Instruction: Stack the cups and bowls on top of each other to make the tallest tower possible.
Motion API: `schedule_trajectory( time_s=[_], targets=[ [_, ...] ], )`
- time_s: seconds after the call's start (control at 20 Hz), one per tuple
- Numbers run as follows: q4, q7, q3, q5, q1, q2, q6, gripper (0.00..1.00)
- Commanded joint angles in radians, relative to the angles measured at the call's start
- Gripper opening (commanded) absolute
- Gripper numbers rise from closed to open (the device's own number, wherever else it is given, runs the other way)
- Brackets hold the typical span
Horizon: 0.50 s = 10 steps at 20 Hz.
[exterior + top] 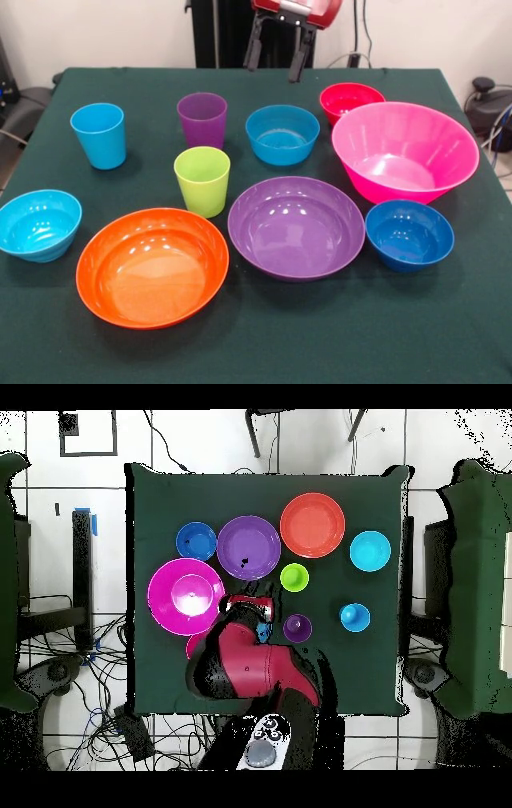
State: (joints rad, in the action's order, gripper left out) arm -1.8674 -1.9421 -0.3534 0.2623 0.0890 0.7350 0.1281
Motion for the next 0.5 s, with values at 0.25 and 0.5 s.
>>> schedule_trajectory(
  time_s=[0.25, 0.5],
  targets=[
    [0.11, -0.044, 0.043, 0.009, 0.102, -0.06, -0.154, 1.0],
    [0.112, -0.059, 0.035, 0.005, 0.111, -0.067, -0.15, 1.0]
  ],
)
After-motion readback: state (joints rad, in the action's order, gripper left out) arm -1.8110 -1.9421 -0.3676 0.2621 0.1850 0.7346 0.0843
